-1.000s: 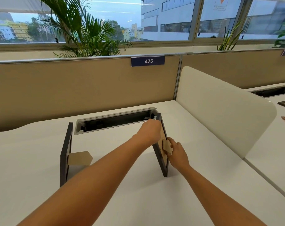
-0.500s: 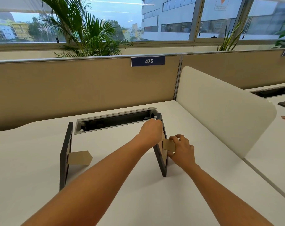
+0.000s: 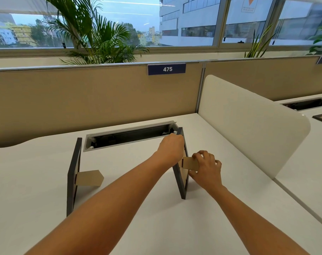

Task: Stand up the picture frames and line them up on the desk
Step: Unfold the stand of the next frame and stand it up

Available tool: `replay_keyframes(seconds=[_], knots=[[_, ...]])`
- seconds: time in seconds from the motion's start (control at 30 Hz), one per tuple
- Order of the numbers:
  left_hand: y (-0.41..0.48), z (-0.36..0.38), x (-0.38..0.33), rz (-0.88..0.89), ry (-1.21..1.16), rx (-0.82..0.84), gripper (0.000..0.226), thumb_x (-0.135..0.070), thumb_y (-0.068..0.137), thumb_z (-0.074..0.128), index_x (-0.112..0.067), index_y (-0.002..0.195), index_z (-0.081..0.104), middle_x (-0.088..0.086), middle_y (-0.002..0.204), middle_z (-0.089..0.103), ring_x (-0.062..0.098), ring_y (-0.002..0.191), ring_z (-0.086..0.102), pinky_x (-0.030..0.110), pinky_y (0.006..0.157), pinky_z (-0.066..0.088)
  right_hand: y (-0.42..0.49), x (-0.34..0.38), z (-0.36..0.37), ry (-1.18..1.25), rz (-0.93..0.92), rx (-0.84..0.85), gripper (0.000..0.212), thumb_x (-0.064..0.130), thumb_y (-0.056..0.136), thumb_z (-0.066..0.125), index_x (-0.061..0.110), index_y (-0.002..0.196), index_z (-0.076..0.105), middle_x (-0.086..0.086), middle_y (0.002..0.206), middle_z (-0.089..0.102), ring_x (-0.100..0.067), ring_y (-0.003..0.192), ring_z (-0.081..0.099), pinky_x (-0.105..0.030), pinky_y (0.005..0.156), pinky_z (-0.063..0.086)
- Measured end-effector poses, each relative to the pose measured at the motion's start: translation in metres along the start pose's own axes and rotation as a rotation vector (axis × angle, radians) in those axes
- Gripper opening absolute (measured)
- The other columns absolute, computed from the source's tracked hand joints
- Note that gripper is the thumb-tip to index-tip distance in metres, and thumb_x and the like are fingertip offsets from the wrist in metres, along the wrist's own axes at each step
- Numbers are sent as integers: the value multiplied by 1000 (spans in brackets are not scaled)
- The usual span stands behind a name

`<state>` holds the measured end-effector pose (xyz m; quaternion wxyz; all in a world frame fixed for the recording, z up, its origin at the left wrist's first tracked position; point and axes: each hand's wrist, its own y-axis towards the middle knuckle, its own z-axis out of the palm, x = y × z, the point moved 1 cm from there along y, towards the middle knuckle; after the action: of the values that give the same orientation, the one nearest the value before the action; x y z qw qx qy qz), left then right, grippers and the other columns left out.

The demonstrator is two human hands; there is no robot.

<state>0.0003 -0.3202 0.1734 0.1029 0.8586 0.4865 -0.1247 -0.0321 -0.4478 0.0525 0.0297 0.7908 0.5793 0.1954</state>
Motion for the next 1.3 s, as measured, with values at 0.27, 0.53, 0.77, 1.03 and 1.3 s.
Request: replay_keyframes(seconds=[0.27, 0.53, 0.77, 1.03, 1.3], knots=[[6, -1, 2, 22, 91, -1, 26, -3, 88, 55, 0, 114, 60, 20, 108, 64, 29, 97, 64, 33, 85, 52, -7, 1, 8, 254, 52, 70, 67, 18, 80, 66, 17, 137, 32, -8, 140, 37, -25, 125, 39, -39, 98, 44], [22, 1, 1, 70, 221, -5, 30, -4, 89, 56, 1, 118, 58, 20, 113, 62, 30, 101, 62, 34, 86, 52, -21, -18, 22, 322, 192, 100, 63, 18, 84, 60, 15, 139, 30, -8, 145, 32, -25, 130, 35, -36, 98, 41], [39, 8, -8, 94, 325, -23, 24, -2, 86, 56, 2, 110, 61, 19, 110, 63, 29, 99, 61, 32, 80, 52, -29, -31, 30, 369, 233, 128, 58, 15, 84, 58, 15, 136, 34, -8, 142, 35, -25, 127, 39, -35, 96, 42], [49, 21, -17, 129, 416, -48, 26, 1, 88, 52, 3, 114, 58, 21, 114, 60, 29, 102, 59, 27, 68, 42, -35, -31, 34, 380, 223, 148, 56, 14, 84, 58, 15, 135, 36, -7, 141, 36, -24, 126, 41, -35, 96, 43], [48, 21, -18, 133, 499, -20, 25, -3, 90, 51, 2, 113, 59, 19, 111, 62, 21, 67, 50, 21, 42, 18, -38, -36, 33, 393, 217, 144, 53, 12, 83, 58, 15, 133, 40, -6, 138, 39, -24, 123, 43, -35, 93, 44]])
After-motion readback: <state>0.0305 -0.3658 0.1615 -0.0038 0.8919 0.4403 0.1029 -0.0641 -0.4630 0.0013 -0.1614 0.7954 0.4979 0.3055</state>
